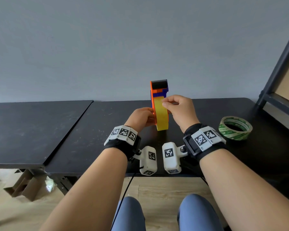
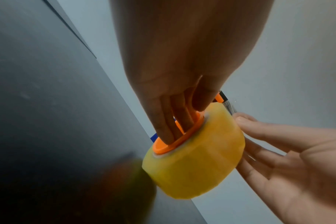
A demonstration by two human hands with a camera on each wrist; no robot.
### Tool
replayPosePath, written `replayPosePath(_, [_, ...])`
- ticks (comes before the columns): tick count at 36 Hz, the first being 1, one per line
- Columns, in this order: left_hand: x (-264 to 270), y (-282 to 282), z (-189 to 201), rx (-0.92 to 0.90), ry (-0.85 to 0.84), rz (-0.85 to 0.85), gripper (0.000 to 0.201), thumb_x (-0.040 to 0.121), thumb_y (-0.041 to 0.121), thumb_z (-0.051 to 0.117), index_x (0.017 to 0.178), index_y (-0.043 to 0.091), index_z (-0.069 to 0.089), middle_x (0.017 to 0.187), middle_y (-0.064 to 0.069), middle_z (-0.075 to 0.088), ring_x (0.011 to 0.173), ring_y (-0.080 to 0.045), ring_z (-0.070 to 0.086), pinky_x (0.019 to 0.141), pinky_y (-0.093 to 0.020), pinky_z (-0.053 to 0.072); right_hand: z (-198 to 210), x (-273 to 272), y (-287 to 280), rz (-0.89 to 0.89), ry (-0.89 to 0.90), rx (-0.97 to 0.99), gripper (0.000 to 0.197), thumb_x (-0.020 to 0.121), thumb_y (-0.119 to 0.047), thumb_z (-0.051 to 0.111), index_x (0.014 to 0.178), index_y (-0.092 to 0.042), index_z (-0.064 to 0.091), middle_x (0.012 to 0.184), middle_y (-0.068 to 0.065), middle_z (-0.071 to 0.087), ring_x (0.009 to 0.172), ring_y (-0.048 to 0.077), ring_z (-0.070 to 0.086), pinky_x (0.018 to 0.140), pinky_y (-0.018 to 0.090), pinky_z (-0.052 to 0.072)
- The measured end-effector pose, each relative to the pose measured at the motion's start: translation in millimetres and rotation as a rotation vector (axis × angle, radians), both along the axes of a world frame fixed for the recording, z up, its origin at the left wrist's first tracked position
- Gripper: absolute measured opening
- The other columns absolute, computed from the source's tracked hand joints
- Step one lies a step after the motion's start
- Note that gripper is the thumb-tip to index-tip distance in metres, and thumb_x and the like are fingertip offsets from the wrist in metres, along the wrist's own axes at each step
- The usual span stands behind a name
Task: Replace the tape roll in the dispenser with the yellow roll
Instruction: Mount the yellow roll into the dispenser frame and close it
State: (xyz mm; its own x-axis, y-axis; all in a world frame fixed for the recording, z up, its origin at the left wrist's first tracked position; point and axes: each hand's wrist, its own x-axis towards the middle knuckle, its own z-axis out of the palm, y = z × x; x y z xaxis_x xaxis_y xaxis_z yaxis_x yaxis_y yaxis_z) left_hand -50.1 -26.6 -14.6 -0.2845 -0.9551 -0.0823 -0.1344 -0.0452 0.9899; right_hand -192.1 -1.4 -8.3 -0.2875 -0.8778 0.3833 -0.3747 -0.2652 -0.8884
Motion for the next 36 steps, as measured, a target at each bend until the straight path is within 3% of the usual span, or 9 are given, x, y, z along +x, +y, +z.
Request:
replayPosePath(4, [-4, 0, 1, 0.009, 0.037, 0.057, 0.033, 0.101, 0.024, 0.046, 0.123, 0.005, 0.062, 0.095, -0.018, 0.068, 0.090, -0.032, 0.068, 0.095, -0.046, 0.053, 0, 3, 2, 0.007, 0.003, 0.009, 0.012, 0.089, -0.010, 0.064, 0.094, -0.014, 0.074, 0.086, -0.010, 0.066, 0.085, 0.005, 0.062, 0.086, 0.030, 0.056])
replayPosePath(6, [-5, 0, -1, 0.008, 0.057, 0.084, 0.035, 0.099, 0.030, 0.050, 0.120, 0.007, 0.064, 0.091, -0.014, 0.070, 0.088, -0.030, 0.069, 0.092, -0.044, 0.056, 0, 3, 3, 0.008, 0.009, 0.012, 0.012, 0.089, -0.011, 0.064, 0.095, -0.014, 0.074, 0.089, -0.008, 0.067, 0.087, 0.005, 0.062, 0.088, 0.031, 0.055])
replayPosePath(12, [-4, -1, -6, 0.025, 0.167, 0.078, 0.027, 0.099, 0.016, 0.052, 0.113, -0.001, 0.067, 0.111, -0.023, 0.070, 0.101, -0.033, 0.067, 0.098, -0.043, 0.052, -2, 1, 3, -0.007, 0.017, 0.027, 0.012, 0.089, -0.013, 0.064, 0.094, -0.016, 0.074, 0.093, -0.008, 0.067, 0.098, 0.013, 0.063, 0.092, 0.039, 0.055])
replayPosePath(14, [-6, -1, -4, 0.029, 0.156, 0.071, 0.025, 0.100, 0.012, 0.047, 0.110, -0.004, 0.064, 0.108, -0.024, 0.069, 0.101, -0.034, 0.065, 0.101, -0.046, 0.049, -3, 1, 2, -0.009, 0.020, 0.027, 0.011, 0.089, -0.013, 0.064, 0.091, -0.018, 0.073, 0.089, -0.012, 0.066, 0.097, 0.013, 0.063, 0.092, 0.041, 0.056])
replayPosePath(18, [-10, 1, -1, 0.034, 0.107, 0.012, 0.022, 0.102, 0.012, 0.041, 0.090, 0.006, 0.058, 0.093, -0.017, 0.066, 0.090, -0.035, 0.063, 0.098, -0.051, 0.047, 0, 2, -2, -0.023, 0.025, 0.024, 0.010, 0.088, -0.011, 0.064, 0.087, -0.018, 0.072, 0.085, -0.010, 0.066, 0.094, 0.018, 0.066, 0.089, 0.045, 0.057])
replayPosePath(27, [-8, 10, -1, 0.067, 0.114, -0.051, 0.024, 0.104, 0.018, 0.038, 0.109, 0.004, 0.055, 0.113, -0.025, 0.060, 0.100, -0.034, 0.059, 0.099, -0.047, 0.046, 9, 1, -8, -0.149, 0.116, -0.025, 0.012, 0.088, -0.017, 0.064, 0.090, -0.017, 0.076, 0.092, 0.001, 0.074, 0.091, 0.019, 0.069, 0.085, 0.044, 0.057])
replayPosePath(31, [-9, 12, 2, 0.100, 0.164, -0.034, 0.037, 0.099, 0.038, 0.045, 0.103, 0.008, 0.067, 0.109, -0.021, 0.063, 0.095, -0.032, 0.059, 0.093, -0.042, 0.049, 11, 0, -8, -0.173, 0.157, -0.023, 0.014, 0.089, -0.018, 0.064, 0.092, -0.016, 0.077, 0.095, 0.002, 0.076, 0.093, 0.018, 0.068, 0.087, 0.040, 0.056])
replayPosePath(33, [-9, 11, 3, 0.071, 0.113, -0.067, 0.029, 0.096, 0.033, 0.054, 0.106, 0.008, 0.065, 0.109, -0.017, 0.067, 0.094, -0.029, 0.064, 0.095, -0.040, 0.050, 12, 0, -7, -0.186, 0.171, -0.028, 0.013, 0.088, -0.018, 0.064, 0.089, -0.017, 0.077, 0.094, 0.001, 0.076, 0.093, 0.018, 0.068, 0.086, 0.037, 0.056])
replayPosePath(36, [-8, 11, 2, -0.011, 0.006, -0.094, 0.040, 0.089, 0.024, 0.066, 0.122, 0.002, 0.057, 0.115, -0.017, 0.070, 0.105, -0.033, 0.068, 0.100, -0.047, 0.050, 16, -2, -7, -0.169, 0.173, 0.004, 0.016, 0.089, -0.018, 0.062, 0.091, -0.016, 0.077, 0.096, 0.001, 0.075, 0.095, 0.018, 0.068, 0.085, 0.032, 0.055])
